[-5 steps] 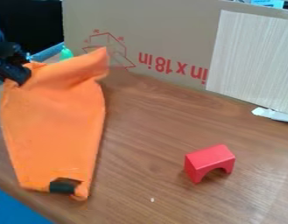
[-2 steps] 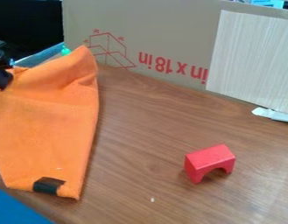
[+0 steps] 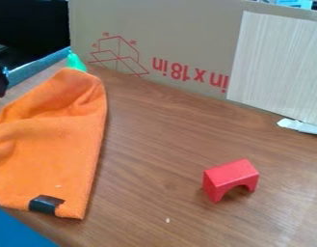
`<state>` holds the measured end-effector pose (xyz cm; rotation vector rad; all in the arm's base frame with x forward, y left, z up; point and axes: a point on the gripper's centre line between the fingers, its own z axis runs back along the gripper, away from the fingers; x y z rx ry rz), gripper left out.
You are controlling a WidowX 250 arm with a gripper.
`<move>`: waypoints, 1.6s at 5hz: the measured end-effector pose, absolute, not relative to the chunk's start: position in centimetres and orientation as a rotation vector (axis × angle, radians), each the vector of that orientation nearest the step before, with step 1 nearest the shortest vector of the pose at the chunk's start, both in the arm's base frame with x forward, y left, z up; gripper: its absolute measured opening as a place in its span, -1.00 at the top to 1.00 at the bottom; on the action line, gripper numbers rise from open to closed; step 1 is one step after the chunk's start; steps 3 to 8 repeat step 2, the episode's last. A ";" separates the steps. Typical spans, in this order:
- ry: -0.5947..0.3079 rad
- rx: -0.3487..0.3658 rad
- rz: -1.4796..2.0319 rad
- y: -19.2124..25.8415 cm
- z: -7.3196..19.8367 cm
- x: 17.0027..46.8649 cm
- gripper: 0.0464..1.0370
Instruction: Fold the cloth from top right to bottom left
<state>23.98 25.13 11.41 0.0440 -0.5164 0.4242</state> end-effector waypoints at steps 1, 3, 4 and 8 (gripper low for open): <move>-0.461 0.036 0.430 25.8 12.1 24.0 -0.94; -0.393 -0.001 0.397 25.6 14.2 24.4 -0.93; -0.393 -0.001 0.397 25.6 14.2 24.4 -0.93; -0.393 -0.001 0.397 25.6 14.2 24.4 -0.93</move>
